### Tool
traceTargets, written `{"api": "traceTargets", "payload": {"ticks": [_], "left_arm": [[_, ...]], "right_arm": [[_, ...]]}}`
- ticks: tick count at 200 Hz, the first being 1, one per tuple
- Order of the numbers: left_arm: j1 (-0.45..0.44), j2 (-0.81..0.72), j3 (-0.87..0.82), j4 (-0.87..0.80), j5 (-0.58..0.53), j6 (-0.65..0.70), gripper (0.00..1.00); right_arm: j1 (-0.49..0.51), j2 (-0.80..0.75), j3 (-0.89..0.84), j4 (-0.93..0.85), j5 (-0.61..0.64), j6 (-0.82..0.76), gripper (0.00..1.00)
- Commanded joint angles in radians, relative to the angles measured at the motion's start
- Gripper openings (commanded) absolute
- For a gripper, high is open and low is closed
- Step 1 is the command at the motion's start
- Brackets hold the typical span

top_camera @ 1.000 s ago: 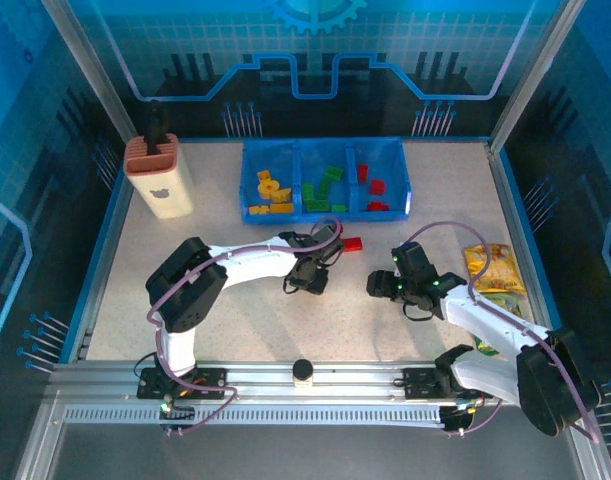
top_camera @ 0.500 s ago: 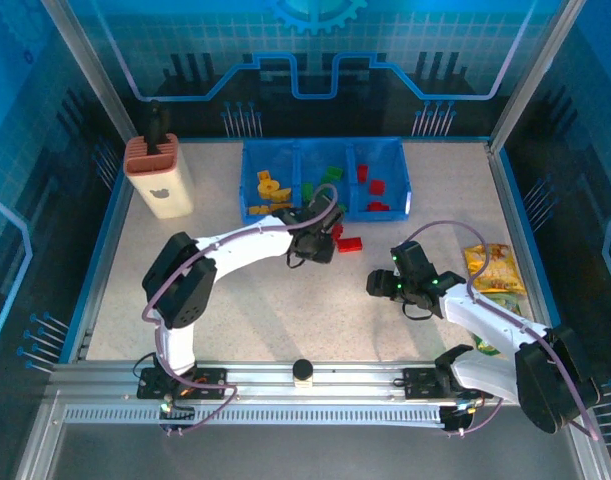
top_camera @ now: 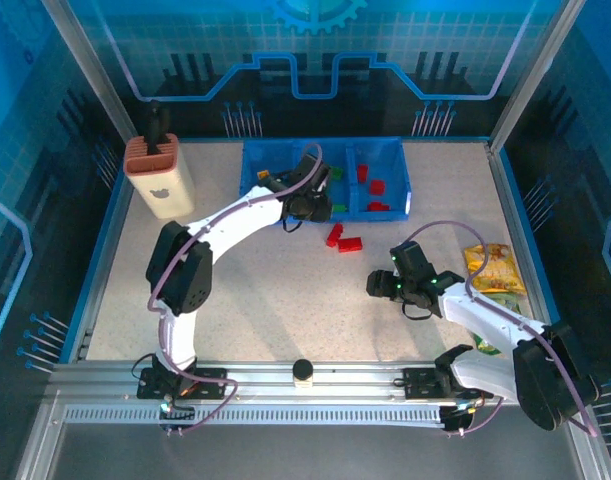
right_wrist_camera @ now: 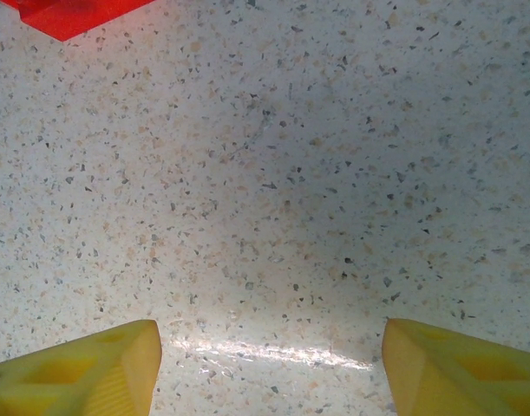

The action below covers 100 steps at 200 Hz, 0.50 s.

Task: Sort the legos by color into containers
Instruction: Place the lego in the container.

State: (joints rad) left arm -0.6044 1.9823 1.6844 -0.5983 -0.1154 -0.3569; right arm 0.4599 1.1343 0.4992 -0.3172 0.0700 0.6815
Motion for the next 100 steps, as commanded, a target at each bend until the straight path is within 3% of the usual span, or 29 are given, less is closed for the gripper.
{"api": "traceTargets", "payload": {"ticks": [1,100], "left_arm": [[0.016,0.055,0.083,-0.026,0.025,0.040,0.28],[0.078,0.284,0.404,-0.100,0.039,0.073,0.30]], "right_arm": [[0.006,0.004,0.011,0.012,0.006,0.006,0.69],[0.004,-0.029,0.018,-0.032,0.015,0.003,0.69]]}}
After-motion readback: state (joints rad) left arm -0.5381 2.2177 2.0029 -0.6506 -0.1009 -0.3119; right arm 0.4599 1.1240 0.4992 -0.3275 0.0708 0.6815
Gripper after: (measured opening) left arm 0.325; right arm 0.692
